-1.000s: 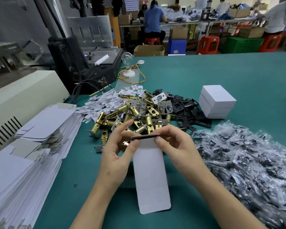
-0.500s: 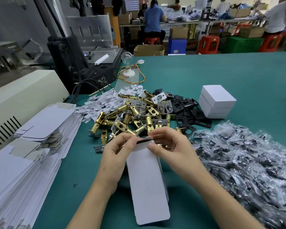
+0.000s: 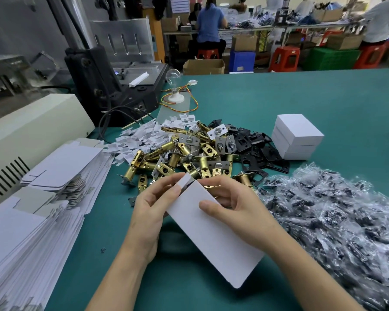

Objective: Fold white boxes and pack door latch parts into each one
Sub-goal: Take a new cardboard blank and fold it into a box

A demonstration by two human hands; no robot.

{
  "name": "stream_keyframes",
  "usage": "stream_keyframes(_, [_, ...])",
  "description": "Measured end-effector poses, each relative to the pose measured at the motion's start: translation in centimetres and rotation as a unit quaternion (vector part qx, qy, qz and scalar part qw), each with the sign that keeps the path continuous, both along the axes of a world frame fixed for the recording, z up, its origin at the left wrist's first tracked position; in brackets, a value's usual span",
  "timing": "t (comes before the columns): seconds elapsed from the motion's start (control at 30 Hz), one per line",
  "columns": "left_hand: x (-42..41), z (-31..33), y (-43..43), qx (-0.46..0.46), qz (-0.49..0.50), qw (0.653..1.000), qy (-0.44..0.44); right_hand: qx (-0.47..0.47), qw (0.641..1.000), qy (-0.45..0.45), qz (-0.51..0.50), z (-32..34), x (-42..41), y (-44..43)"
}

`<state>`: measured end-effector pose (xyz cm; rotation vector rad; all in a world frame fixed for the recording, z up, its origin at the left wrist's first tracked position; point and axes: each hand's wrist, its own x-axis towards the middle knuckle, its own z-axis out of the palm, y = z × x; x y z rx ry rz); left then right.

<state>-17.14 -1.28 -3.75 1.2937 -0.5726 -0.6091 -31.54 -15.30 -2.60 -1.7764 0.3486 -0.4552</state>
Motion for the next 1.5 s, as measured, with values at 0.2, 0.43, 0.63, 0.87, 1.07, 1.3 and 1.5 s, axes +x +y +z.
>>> stream_keyframes(0.2, [-0.1, -0.2, -0.1, 0.016, 0.0, 1.0, -0.016, 0.0, 1.0, 0.016, 0.017, -0.2, 0.0, -0.2])
stream_keyframes(0.43, [0.1, -0.3, 0.0, 0.021, -0.004, 1.0, -0.004, -0.013, 0.999, 0.02, 0.023, -0.2, 0.0, -0.3])
stream_keyframes(0.63, [0.0, -0.1, 0.0, 0.028, -0.013, 1.0, 0.001, -0.018, 0.999, 0.028, 0.03, 0.1, -0.2, -0.3])
stream_keyframes(0.87, [-0.2, -0.4, -0.2, 0.042, 0.005, 0.998, -0.043, -0.024, 0.999, 0.025, 0.005, 0.1, -0.1, -0.1])
stream_keyframes(1.07, [-0.5, -0.3, -0.1, 0.043, -0.027, 0.994, -0.093, -0.017, 1.0, -0.001, -0.022, 0.2, -0.1, 0.0])
stream_keyframes(1.3, [-1.0, 0.2, 0.1, 0.04, -0.044, 0.99, -0.131, -0.041, 0.998, 0.013, -0.036, 0.5, -0.2, 0.1])
stream_keyframes(1.5, [-1.2, 0.0, -0.1, 0.039, -0.049, 0.99, -0.126, -0.009, 0.999, 0.013, -0.045, 1.1, -0.4, -0.2])
